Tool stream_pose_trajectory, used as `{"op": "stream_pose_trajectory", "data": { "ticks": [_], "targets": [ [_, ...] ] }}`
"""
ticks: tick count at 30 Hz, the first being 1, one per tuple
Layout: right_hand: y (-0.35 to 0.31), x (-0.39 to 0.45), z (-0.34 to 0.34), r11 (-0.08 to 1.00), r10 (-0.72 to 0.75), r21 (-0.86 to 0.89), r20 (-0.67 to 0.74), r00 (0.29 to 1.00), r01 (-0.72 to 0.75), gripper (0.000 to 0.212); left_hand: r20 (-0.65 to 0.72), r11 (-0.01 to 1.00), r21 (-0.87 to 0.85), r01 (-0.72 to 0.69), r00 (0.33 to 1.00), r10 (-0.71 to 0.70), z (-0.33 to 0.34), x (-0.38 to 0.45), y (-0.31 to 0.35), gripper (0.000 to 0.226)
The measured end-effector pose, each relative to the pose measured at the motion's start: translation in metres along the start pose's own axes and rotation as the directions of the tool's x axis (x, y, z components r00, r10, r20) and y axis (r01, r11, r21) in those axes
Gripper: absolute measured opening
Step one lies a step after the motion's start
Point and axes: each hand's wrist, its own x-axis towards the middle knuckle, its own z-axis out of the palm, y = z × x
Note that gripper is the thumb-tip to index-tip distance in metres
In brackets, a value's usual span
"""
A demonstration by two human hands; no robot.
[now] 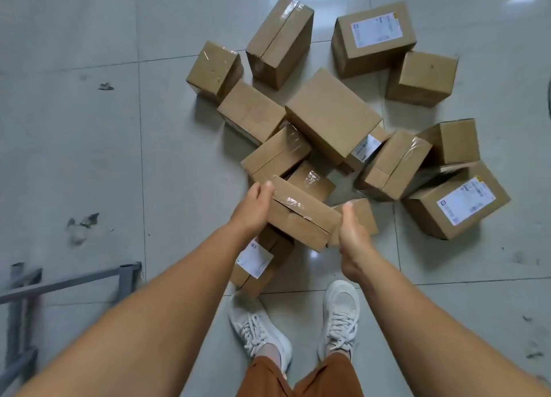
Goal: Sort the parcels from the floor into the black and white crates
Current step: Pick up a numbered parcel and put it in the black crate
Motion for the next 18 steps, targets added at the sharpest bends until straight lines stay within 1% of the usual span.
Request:
{"op": "stream_pose_trajectory", "data": {
  "ticks": [1,3,4,7,9,13,15,18],
  "targets": [
    [0.002,0.005,0.002,1.000,-0.016,-0.018,-0.009,1.000,0.016,0.050,0.019,1.000,0.018,-0.016,1.000,0.016,0.002,0.007,-0.004,0.027],
    [0.011,0.022,0.003,0.998,-0.046,-0.048,-0.039,0.998,0.045,0.054,0.040,0.998,0.065,0.002,0.999,-0.004,0.005,0.023,-0.011,0.025],
    [0.017,0.032,0.005,0.998,-0.044,-0.052,-0.046,0.998,0.042,0.056,0.046,0.997,0.076,0.014,0.999,-0.017,0.006,0.028,-0.015,0.028],
    [0.029,0.049,0.009,1.000,0.000,-0.015,-0.082,0.997,-0.001,0.062,0.044,0.991,0.131,0.036,0.998,-0.043,0.010,0.047,-0.025,0.054],
    [0.033,0.058,0.010,0.999,0.032,0.001,-0.081,0.996,-0.033,0.065,0.037,0.988,0.145,0.052,0.998,-0.058,0.011,0.054,-0.028,0.058],
    [0.035,0.063,0.013,0.999,0.040,0.022,-0.074,0.996,-0.039,0.055,0.064,0.993,0.110,0.051,0.996,-0.059,0.014,0.057,-0.029,0.047],
    [0.034,0.061,0.013,0.999,0.036,0.026,-0.083,0.996,-0.034,0.056,0.043,0.995,0.086,0.046,0.998,-0.050,0.013,0.054,-0.028,0.042],
    [0.030,0.046,0.010,0.997,0.047,0.069,-0.086,0.995,-0.041,0.064,-0.014,0.997,0.063,0.054,0.999,-0.053,0.008,0.040,-0.021,0.035]
  ]
}}
